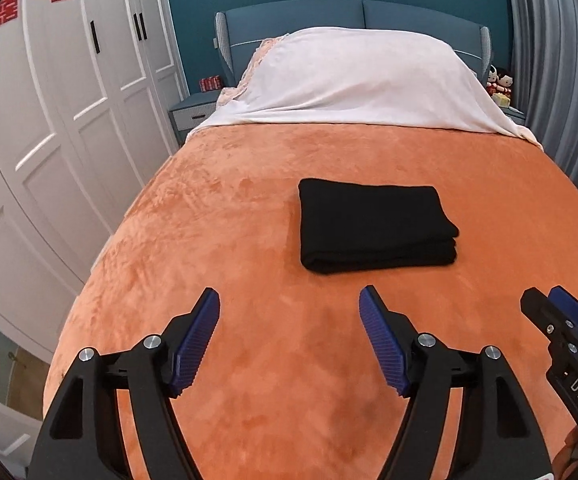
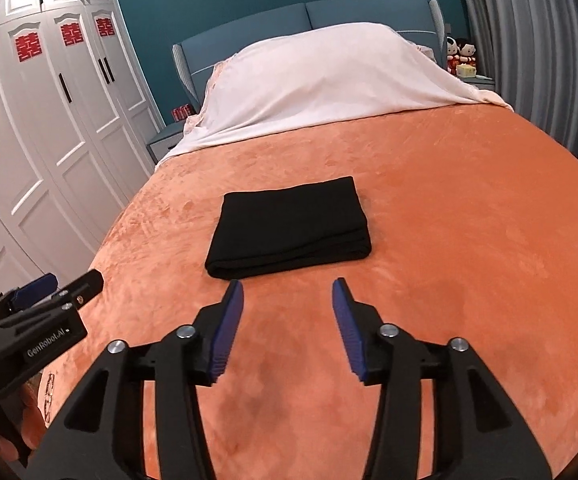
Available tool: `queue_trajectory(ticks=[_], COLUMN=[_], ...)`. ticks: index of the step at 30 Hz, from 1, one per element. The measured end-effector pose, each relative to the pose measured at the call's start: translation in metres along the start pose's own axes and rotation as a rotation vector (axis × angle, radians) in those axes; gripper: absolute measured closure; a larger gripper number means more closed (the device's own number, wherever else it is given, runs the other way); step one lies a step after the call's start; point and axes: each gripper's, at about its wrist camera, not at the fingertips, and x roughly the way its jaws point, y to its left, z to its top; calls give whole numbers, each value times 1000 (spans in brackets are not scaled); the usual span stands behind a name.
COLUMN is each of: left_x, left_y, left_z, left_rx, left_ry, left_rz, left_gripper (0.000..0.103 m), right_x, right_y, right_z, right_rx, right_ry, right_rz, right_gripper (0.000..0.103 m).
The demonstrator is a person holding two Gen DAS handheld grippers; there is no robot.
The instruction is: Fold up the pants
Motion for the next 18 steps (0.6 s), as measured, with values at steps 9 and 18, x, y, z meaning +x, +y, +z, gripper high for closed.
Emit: queue_trajectory(ticks=[9, 18], left_x=[-34, -36], left_y=[9, 21], left_z=[-19, -39], left_rx=[-10, -30], left_ry=[-6, 36], left_rz=[-6, -15], left_gripper=[30, 28], right_x=[-37, -52], right_y=[14, 17], right_z=[-16, -31], right_rx=[-22, -34], right_ry=[-22, -21], right_rz=[10, 10], right_gripper=[52, 51])
